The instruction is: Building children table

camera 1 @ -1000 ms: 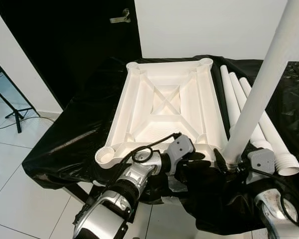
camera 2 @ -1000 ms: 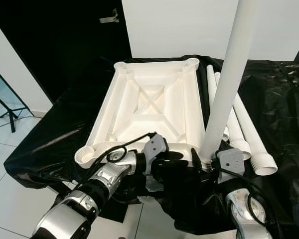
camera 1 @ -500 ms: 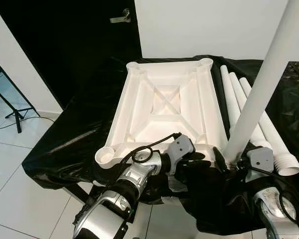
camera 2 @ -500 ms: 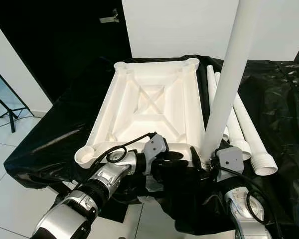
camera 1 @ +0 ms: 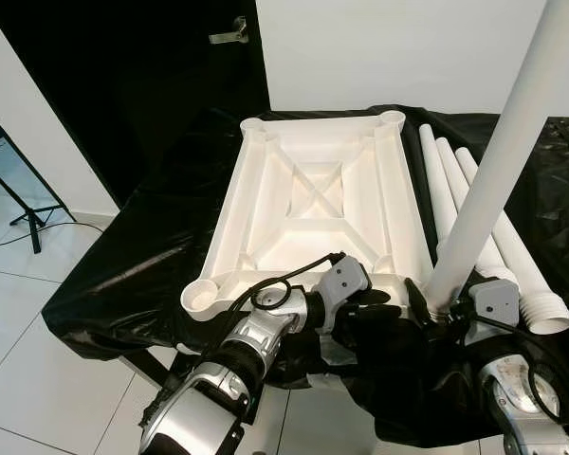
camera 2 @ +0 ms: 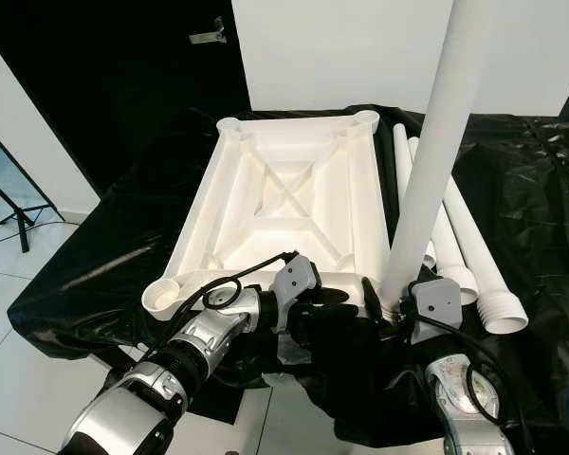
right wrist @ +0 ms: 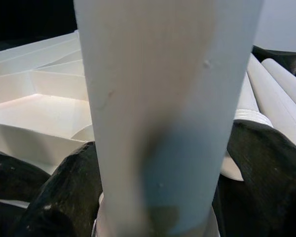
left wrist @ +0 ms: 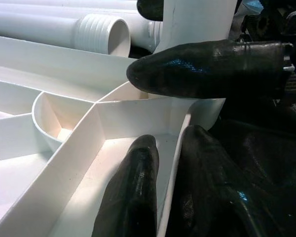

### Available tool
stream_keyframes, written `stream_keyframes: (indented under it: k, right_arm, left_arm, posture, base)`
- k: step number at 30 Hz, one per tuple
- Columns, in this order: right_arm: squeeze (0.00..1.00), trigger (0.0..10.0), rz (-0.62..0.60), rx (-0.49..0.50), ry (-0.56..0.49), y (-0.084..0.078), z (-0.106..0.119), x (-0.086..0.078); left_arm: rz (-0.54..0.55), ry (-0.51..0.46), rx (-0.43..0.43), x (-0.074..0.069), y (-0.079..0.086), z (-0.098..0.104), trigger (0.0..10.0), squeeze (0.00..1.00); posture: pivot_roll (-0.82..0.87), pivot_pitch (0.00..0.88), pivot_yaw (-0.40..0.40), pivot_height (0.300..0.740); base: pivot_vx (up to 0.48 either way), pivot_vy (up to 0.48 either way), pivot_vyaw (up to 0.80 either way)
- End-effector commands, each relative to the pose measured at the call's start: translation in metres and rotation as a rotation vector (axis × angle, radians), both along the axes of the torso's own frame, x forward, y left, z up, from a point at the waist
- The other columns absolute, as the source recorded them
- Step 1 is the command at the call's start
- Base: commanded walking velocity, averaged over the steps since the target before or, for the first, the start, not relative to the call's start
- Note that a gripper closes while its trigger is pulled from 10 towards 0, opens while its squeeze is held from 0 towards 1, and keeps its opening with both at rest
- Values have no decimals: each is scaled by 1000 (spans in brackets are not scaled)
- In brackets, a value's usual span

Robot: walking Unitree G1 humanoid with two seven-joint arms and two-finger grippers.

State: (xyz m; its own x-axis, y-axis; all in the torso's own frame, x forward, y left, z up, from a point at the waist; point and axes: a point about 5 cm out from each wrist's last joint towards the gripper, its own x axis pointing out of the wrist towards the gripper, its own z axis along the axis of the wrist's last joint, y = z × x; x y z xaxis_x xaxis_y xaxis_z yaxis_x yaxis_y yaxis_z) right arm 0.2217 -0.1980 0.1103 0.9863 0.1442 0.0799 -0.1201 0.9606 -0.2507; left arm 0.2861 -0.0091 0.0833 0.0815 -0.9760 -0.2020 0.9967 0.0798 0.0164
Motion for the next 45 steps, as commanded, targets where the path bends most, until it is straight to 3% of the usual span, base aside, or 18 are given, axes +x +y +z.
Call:
stream_keyframes:
  k: [1,14,15,16,17,26,28,30,36,37,39,40,45]
  right_arm:
    - [0,10000,-22,5,-2,-2,0,2]
    - [0,10000,-8,12,-5,-3,1,3]
    - [0,4667,1,18,-6,-3,1,2]
    - [0,4667,1,18,-6,-3,1,2]
    - [0,0,15,51,3,0,0,0]
    - [0,0,-6,135,37,5,-5,-9]
    - [0,0,-154,190,28,0,-8,-13]
    - [0,0,-223,209,23,-4,-10,-15]
    - [0,0,-274,221,17,-6,-11,-14]
    - [0,10000,-256,207,17,-5,-11,-13]
    - [0,10000,-229,200,20,-5,-10,-12]
    - [1000,10000,-194,186,11,-5,-8,-10]
    - [1000,10000,-118,154,11,-8,-2,-5]
  left_arm:
    - [-102,147,129,-20,8,-34,10000,0]
    - [-84,143,129,-18,7,-33,10000,0]
    - [-83,144,129,-18,7,-33,10000,0]
    - [-83,144,129,-18,7,-33,10000,0]
    - [-82,144,131,-18,8,-33,10000,0]
    - [-85,144,131,-19,7,-33,10000,0]
    - [-80,140,130,-17,7,-32,10000,0]
    - [-78,139,130,-16,8,-31,10000,0]
    - [-78,139,133,-16,9,-32,10000,0]
    - [-78,139,136,-16,10,-32,10000,0]
    - [-79,138,138,-15,11,-32,10000,0]
    - [-82,137,139,-15,11,-32,10000,0]
    - [-86,135,141,-15,10,-32,10000,0]
  posture:
    - [63,0,61,740]
    - [67,0,56,740]
    - [67,0,56,740]
    - [67,0,56,740]
    - [68,0,55,740]
    - [71,0,54,740]
    - [79,0,54,740]
    - [79,0,54,740]
    - [76,0,62,740]
    - [72,0,66,740]
    - [68,0,68,740]
    - [66,0,68,740]
    - [61,0,70,740]
  base:
    - [0,0,0]
    - [0,0,0]
    - [0,0,0]
    - [0,0,0]
    - [0,0,0]
    - [0,0,0]
    - [0,0,0]
    - [0,0,0]
    - [0,0,0]
    - [0,0,0]
    - [0,0,0]
    - [0,0,0]
    - [0,0,0]
